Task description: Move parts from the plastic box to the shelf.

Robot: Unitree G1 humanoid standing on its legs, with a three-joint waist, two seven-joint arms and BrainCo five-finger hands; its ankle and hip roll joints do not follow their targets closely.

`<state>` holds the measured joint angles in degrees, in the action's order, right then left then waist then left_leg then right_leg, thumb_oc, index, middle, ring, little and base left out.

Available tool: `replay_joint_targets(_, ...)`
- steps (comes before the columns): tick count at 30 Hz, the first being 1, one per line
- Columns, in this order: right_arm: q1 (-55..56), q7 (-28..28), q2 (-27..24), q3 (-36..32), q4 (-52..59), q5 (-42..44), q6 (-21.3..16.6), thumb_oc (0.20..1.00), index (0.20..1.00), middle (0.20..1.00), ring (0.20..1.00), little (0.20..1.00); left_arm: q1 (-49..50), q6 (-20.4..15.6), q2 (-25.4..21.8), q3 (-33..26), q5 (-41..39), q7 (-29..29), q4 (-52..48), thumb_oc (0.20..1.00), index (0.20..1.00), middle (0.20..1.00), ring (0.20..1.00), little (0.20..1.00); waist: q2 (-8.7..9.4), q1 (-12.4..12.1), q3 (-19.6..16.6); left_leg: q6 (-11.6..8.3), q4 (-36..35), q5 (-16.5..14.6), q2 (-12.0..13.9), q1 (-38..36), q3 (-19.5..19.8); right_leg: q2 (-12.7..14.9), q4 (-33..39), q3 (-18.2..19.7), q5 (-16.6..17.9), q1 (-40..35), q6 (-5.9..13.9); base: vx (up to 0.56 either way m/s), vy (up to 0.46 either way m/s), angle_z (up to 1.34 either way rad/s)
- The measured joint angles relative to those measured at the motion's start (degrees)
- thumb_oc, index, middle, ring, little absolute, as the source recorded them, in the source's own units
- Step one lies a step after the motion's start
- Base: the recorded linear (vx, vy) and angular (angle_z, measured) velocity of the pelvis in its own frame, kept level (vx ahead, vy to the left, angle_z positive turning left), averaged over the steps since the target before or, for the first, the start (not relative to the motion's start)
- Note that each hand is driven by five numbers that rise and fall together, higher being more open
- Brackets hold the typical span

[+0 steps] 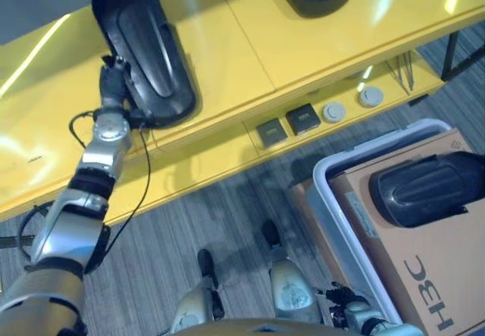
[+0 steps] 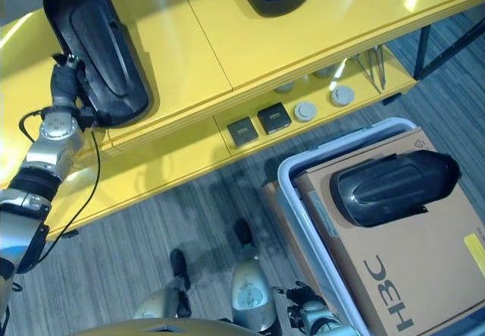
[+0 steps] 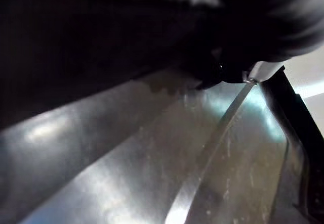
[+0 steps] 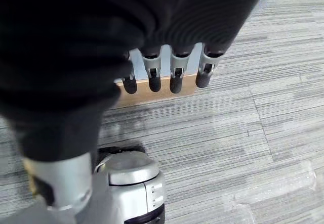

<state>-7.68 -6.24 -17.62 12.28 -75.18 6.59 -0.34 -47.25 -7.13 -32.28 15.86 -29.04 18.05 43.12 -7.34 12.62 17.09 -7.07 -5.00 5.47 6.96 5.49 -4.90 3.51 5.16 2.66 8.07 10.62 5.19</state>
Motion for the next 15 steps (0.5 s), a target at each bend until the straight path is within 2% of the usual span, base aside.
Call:
replay_joint_targets(6,0.2,0.2,0.1,0.0,0.0,0.1,0.6,1.000,1.000,1.000,1.000,1.000,3.0,0.6,-1.0,-0.2,-0.1,-0.9,-1.0,0.200,0.200,0.200,0.200,0.200,0.01,-1.7,0.0,0.22,0.0,-0.3,-0.4,-0.6,0.1,0.4,0.0,0.0,-0.1,-0.7,0.10,0.01,-0.003,0.02)
replay_joint_targets(15,0.1,1.3,0.0,0.5,0.0,0.2,0.6,1.000,1.000,1.000,1.000,1.000,5.9,2.2,-1.2,-1.1,1.1,-2.3,-3.1,0.200,0.200,0.200,0.200,0.200,0.01,-1.9,-0.1,0.23,0.0,-0.5,-0.4,-2.5,0.3,0.5,0.0,-0.4,-0.1,-2.8,-0.10,0.00,-0.002,0.01)
